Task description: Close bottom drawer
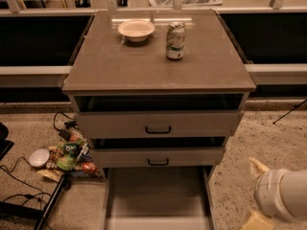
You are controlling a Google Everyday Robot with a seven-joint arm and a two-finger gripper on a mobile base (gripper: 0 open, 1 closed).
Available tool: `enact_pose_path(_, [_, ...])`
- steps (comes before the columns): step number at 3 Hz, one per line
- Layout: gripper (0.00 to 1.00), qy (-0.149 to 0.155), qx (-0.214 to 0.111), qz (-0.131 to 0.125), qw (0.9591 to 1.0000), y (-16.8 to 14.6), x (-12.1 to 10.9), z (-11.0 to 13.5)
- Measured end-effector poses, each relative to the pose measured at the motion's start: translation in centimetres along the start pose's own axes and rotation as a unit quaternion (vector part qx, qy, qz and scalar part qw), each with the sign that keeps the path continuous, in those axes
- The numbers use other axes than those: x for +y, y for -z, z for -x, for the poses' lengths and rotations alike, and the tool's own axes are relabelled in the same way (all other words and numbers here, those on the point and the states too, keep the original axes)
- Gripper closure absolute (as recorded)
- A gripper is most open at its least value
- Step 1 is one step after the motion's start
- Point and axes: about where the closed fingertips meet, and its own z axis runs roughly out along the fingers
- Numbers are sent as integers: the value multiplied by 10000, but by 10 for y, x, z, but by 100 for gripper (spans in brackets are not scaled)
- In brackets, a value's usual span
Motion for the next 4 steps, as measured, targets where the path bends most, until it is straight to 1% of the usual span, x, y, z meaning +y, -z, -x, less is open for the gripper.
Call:
enact_pose_path(1, [0,-75,-88,-104,9999,-43,27,-27])
enact_pose_path(2, [0,-423,-157,-81,9990,-75,48,-50])
enact_pose_path(3, [0,-422,-157,-81,9990,-75,48,-50])
enact_pose_path(4, [0,-503,4,-38,9987,-103,53,-64])
